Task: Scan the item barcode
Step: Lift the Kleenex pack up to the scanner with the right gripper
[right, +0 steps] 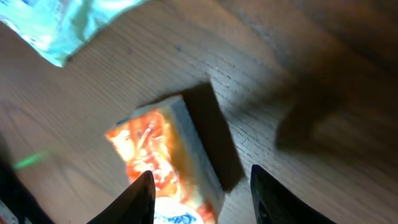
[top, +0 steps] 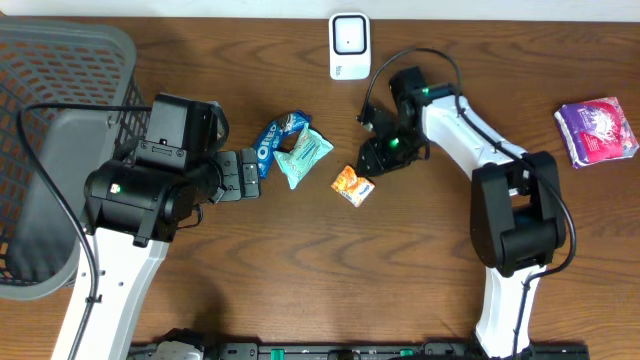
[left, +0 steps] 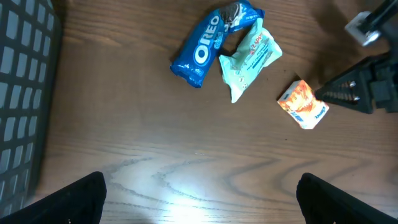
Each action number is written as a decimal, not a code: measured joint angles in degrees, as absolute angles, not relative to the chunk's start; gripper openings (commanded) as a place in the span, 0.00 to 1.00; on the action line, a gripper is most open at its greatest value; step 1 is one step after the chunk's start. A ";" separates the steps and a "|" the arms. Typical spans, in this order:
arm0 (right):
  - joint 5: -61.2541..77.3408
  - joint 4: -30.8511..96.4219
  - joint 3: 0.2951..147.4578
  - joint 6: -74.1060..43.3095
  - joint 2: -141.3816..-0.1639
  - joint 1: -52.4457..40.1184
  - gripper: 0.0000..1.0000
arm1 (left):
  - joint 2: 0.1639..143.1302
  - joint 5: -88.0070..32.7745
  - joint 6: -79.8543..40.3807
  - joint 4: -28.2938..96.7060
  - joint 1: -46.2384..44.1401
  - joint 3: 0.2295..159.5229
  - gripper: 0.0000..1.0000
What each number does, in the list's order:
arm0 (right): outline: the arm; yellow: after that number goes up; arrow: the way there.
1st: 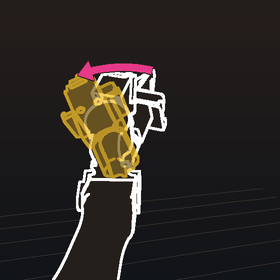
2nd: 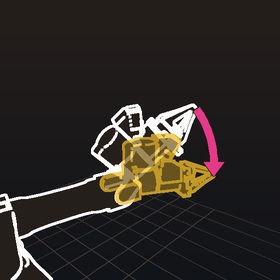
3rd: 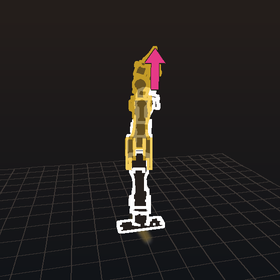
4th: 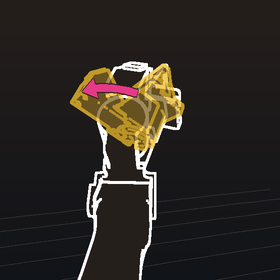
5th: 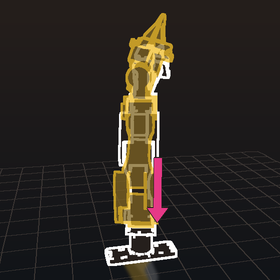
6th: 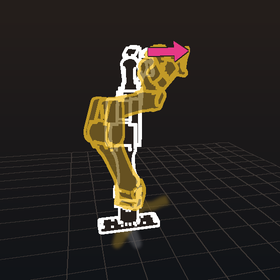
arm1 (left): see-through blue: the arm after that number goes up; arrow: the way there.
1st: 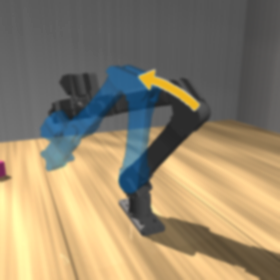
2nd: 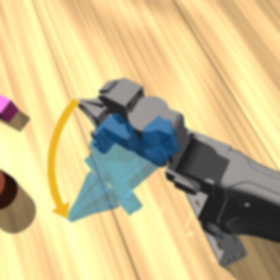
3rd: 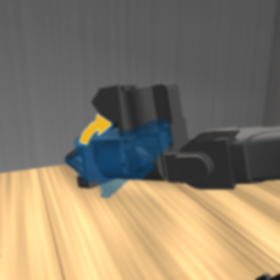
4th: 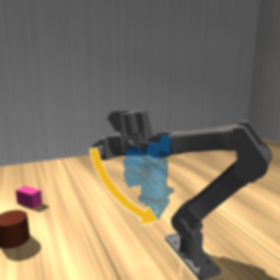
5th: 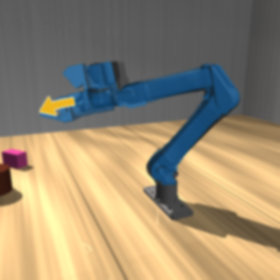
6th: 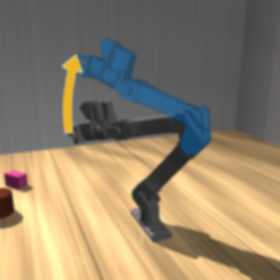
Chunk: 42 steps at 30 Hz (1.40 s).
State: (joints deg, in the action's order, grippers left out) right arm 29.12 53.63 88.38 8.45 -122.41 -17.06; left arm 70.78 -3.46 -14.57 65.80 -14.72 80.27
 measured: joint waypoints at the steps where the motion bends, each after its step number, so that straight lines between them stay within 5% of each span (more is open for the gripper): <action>1: 29.54 52.56 87.22 8.56 -122.41 -17.06 0.45 | 70.78 -3.46 -14.57 65.80 -14.72 80.27 0.98; 6: 33.85 48.45 82.67 8.93 -122.34 -17.04 0.40 | 70.78 -3.46 -14.57 65.80 -14.72 80.27 0.98; 9: 35.83 47.68 81.38 9.41 -122.32 -17.06 0.18 | 70.78 -3.46 -14.57 65.80 -14.72 80.27 0.98; 13: 37.56 48.23 80.29 9.02 -122.34 -17.06 0.01 | 70.78 -3.46 -14.57 65.80 -14.72 80.27 0.98; 29: 36.21 40.10 80.20 -10.22 -118.45 -15.84 0.01 | 70.78 -3.46 -14.57 65.80 -14.72 80.27 0.98; 42: 3.68 29.23 80.66 -18.94 -101.97 -17.47 0.01 | 70.78 -3.46 -14.57 65.80 -14.72 80.27 0.98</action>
